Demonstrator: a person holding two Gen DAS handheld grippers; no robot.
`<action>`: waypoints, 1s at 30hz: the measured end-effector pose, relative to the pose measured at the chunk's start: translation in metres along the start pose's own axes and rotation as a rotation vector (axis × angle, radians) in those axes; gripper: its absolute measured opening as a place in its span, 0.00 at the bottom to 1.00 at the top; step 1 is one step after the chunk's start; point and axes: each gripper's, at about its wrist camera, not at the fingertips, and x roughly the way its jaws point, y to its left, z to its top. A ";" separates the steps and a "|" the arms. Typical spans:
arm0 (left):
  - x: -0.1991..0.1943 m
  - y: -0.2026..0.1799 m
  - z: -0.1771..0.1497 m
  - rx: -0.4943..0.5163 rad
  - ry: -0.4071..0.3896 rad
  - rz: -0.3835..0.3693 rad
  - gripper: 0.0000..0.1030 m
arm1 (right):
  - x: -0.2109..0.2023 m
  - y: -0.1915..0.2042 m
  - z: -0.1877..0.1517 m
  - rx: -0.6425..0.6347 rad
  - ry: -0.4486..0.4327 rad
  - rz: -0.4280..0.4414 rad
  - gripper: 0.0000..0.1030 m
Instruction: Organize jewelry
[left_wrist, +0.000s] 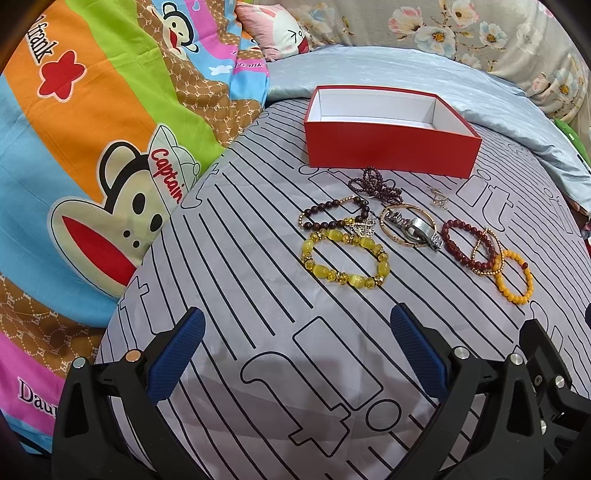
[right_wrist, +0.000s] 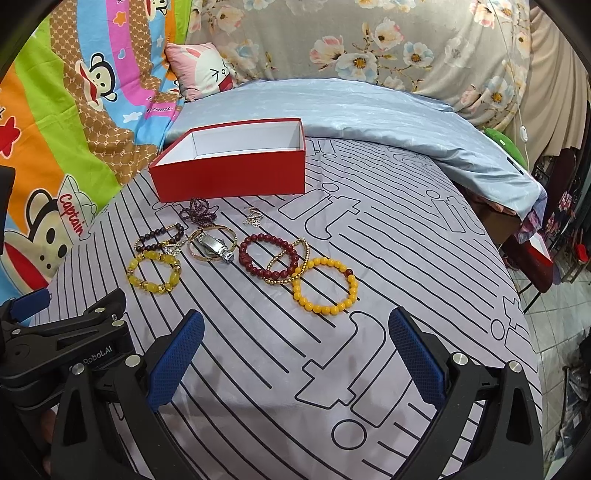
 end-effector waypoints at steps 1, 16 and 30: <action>0.000 0.000 0.000 0.000 0.000 0.000 0.93 | 0.000 0.000 0.000 0.000 0.000 0.000 0.94; 0.016 0.011 0.001 -0.029 0.026 -0.039 0.93 | 0.010 -0.002 0.000 -0.010 0.012 0.021 0.93; 0.057 0.018 0.026 -0.058 0.042 -0.048 0.93 | 0.042 -0.022 0.009 0.026 0.057 0.000 0.93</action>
